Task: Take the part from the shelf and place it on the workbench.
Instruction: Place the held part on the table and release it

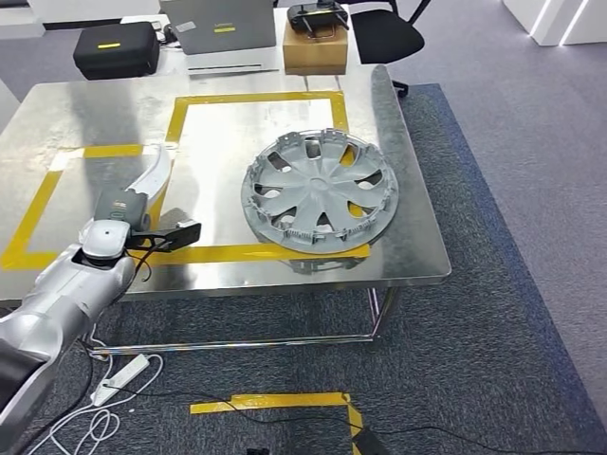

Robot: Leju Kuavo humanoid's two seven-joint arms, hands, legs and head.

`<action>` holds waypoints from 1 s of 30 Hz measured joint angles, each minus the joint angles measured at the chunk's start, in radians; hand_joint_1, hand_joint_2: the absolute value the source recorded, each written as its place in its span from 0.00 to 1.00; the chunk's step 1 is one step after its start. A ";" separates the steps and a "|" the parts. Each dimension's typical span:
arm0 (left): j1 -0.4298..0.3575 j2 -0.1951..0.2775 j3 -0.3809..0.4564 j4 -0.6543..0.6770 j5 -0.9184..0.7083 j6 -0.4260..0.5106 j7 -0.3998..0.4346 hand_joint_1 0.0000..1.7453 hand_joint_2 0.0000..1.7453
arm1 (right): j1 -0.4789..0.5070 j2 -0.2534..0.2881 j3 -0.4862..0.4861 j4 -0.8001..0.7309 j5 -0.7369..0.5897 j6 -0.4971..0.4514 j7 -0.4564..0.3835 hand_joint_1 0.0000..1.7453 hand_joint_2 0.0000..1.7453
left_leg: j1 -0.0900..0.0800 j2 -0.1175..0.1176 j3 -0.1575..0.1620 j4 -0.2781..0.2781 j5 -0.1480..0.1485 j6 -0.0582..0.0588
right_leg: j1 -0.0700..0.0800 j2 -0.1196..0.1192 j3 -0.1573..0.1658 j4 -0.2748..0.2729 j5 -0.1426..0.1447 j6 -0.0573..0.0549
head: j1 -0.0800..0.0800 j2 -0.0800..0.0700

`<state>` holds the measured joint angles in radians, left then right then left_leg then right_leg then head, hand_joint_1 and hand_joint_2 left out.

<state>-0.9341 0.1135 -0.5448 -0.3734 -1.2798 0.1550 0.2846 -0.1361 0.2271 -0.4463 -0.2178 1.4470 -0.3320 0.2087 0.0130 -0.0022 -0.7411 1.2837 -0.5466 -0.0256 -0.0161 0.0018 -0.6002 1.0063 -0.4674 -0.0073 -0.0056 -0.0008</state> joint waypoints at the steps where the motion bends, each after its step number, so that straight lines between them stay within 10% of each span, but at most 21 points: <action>1: 0.002 0.000 0.003 0.000 -0.001 0.000 -0.001 1.00 1.00 | 0.000 0.000 0.000 0.000 0.000 0.000 0.000 0.00 1.00 | 0.001 0.000 0.023 -0.050 0.034 0.001 | 0.000 0.001 0.002 0.000 -0.001 0.001 | 0.000 0.000; 5: 0.002 -0.001 0.007 0.001 -0.016 0.010 -0.012 0.00 1.00 | -0.001 0.000 0.000 0.000 0.000 0.002 0.000 0.00 0.00 | -0.001 0.000 0.114 -0.247 0.104 0.011 | 0.005 0.003 0.000 0.005 -0.006 0.018 | 0.001 0.000; 9: 0.005 -0.011 0.019 0.001 -0.028 0.058 -0.042 0.00 1.00 | 0.000 0.000 0.000 0.000 -0.003 0.004 0.000 0.00 0.00 | -0.001 -0.001 0.116 -0.256 0.102 0.036 | 0.004 0.001 -0.015 0.023 -0.023 0.039 | 0.003 0.000; 14: 0.005 -0.024 0.034 0.001 -0.072 0.101 -0.014 0.00 1.00 | 0.002 -0.001 0.000 0.000 -0.012 0.006 0.000 0.00 0.00 | -0.005 0.000 0.118 -0.258 0.102 0.053 | 0.005 0.000 -0.147 0.293 -0.135 0.046 | 0.006 0.000; 20: 0.003 -0.027 0.054 0.001 -0.134 0.153 0.070 0.00 1.00 | 0.001 -0.001 0.000 0.000 -0.019 0.012 0.006 0.00 0.00 | -0.016 -0.001 0.118 -0.256 0.102 0.045 | 0.012 -0.001 -0.008 0.015 -0.005 0.020 | 0.005 0.000; 24: 0.000 -0.027 0.079 0.000 -0.145 0.199 0.077 0.00 1.00 | 0.002 -0.002 0.001 0.000 -0.022 0.015 0.007 0.00 0.00 | -0.012 -0.001 0.112 -0.245 0.093 0.024 | 0.011 -0.002 0.001 -0.002 0.000 0.008 | 0.005 0.000; 28: -0.003 -0.028 0.102 0.000 -0.136 0.225 0.060 0.00 1.00 | 0.001 -0.002 0.002 0.000 -0.024 0.011 0.007 0.00 0.00 | -0.005 0.000 0.025 -0.040 -0.014 0.004 | 0.006 -0.002 0.006 -0.009 0.004 -0.003 | 0.001 0.000; 30: -0.001 -0.030 0.120 -0.001 -0.115 0.260 0.027 0.00 1.00 | 0.006 -0.002 0.002 0.000 -0.026 0.004 0.009 0.00 0.00 | -0.001 0.000 -0.002 0.017 -0.021 0.000 | 0.006 -0.001 0.006 -0.007 0.003 -0.003 | 0.002 0.000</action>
<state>-0.9348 0.0835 -0.4245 -0.3747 -1.3952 0.4147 0.3120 -0.1300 0.2252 -0.4438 -0.2174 1.4211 -0.3279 0.2179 0.0117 -0.0022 -0.7427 1.3011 -0.5676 -0.0253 -0.0100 0.0008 -0.5940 0.9990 -0.4640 -0.0099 -0.0039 -0.0008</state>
